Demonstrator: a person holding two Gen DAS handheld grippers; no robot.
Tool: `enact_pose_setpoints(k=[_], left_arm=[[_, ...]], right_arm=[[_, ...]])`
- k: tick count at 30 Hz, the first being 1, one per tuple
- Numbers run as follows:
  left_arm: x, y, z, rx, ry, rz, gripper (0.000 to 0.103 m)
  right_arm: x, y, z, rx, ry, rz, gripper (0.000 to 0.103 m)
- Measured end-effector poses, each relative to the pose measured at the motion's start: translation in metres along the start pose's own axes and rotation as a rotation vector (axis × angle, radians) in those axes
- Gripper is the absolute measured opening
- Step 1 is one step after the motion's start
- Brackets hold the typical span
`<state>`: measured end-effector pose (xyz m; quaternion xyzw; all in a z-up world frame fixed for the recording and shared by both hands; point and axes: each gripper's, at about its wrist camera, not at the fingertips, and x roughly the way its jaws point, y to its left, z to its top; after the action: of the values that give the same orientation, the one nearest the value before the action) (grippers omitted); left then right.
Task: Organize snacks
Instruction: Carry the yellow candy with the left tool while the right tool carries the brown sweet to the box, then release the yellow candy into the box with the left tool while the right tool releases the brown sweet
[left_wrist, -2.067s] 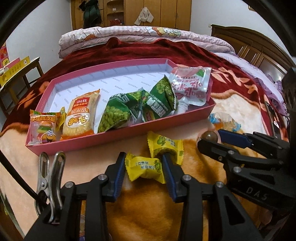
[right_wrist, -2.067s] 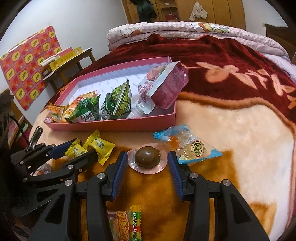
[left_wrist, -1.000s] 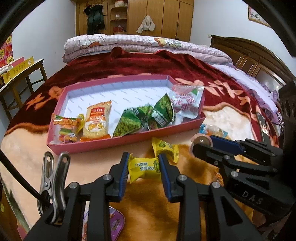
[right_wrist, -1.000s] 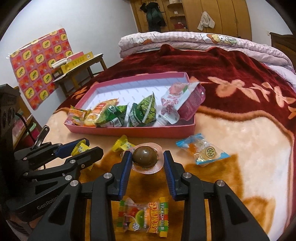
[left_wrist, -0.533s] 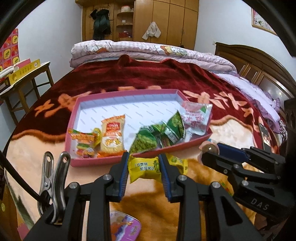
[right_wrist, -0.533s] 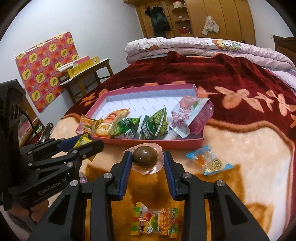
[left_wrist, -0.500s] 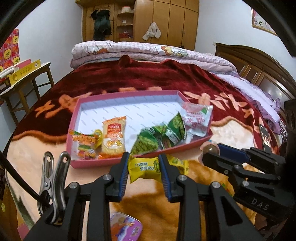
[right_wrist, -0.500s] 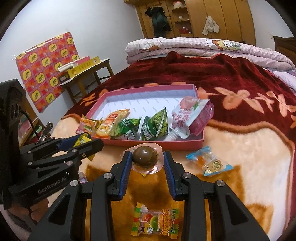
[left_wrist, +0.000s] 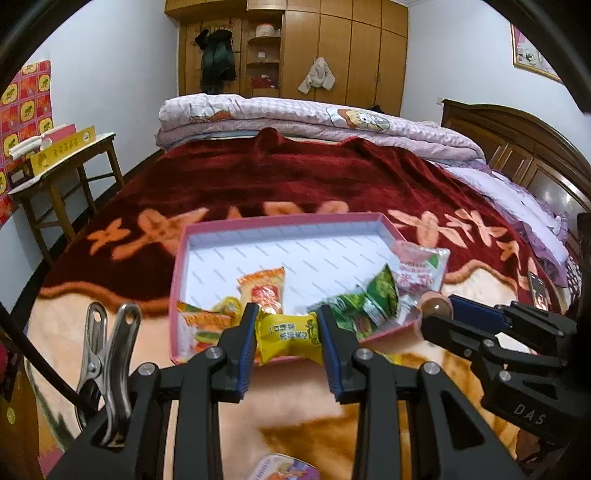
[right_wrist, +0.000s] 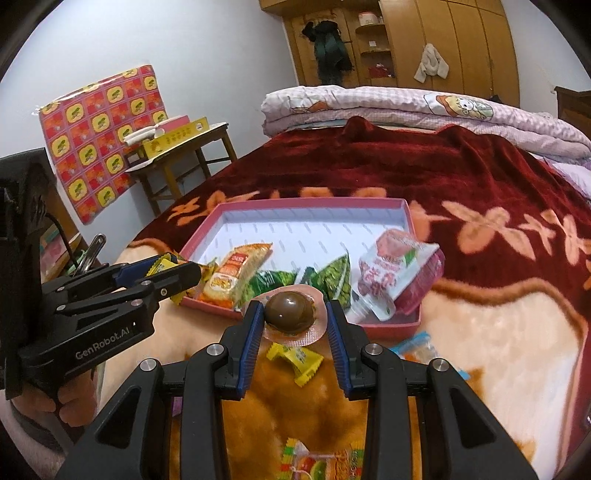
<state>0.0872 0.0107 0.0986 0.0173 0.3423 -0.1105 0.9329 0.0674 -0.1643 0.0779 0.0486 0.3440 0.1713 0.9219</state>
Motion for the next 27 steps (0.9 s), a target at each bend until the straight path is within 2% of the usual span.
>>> enact_pose_setpoints(k=[21,27], left_arm=[[0.029,0.034,0.033,-0.038,-0.019,0.066,0.033],[0.052,0.045,0.037,-0.059,0.021,0.069,0.033]], right_arm=[[0.020,0.005,0.029,-0.016,0.000,0.006,0.036],[0.026,0.003,0.032,-0.014,0.007,0.004,0.036]])
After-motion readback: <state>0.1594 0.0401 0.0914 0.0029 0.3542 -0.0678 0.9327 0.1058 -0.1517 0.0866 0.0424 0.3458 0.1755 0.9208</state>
